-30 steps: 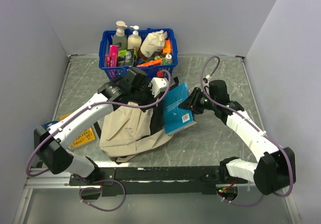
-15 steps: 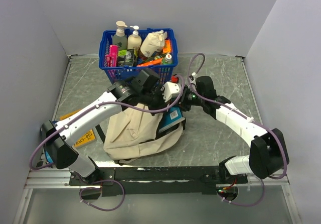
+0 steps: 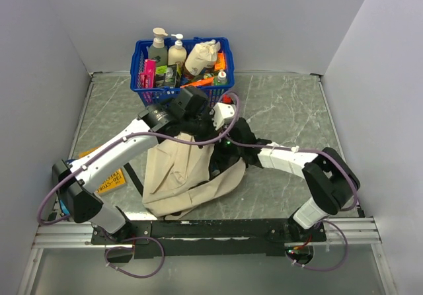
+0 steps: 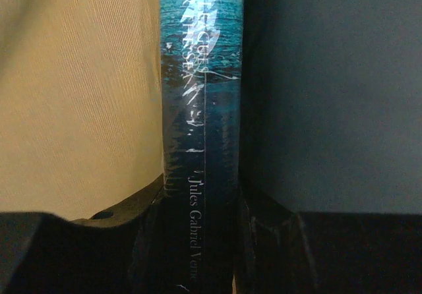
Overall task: Pack the student bag
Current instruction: Place the book in the student bag.
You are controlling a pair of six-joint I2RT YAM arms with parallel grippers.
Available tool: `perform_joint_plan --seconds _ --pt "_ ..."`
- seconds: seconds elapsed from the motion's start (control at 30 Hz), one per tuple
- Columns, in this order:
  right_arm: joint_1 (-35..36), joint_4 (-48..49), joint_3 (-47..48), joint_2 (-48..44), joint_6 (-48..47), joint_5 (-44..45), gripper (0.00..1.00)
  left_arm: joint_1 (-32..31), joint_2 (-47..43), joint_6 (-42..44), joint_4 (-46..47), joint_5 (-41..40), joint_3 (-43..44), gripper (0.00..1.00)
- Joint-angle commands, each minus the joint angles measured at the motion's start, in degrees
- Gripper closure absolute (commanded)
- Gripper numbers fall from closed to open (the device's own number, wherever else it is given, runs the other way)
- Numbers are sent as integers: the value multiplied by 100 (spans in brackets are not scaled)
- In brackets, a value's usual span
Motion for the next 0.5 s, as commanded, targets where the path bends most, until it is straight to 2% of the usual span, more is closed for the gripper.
perform_joint_plan --seconds 0.0,0.1,0.13,0.23,0.27,0.37,0.47 --pt "221 1656 261 -9 224 -209 96 394 -351 14 370 261 247 99" --pt "370 1604 577 140 -136 -209 75 571 -421 -56 449 394 80 99" --pt "371 1543 621 123 -233 -192 57 597 -447 -48 441 376 10 99" --pt "362 1033 613 -236 -716 176 27 677 -561 -4 406 429 -131 99" --pt "353 928 595 -429 -917 264 21 685 -605 22 388 386 -157 99" --pt "327 471 709 -580 -1252 397 14 738 -675 102 370 315 -307 99" --pt "292 -21 797 -781 -1638 563 0 773 -807 154 440 114 -570 99"
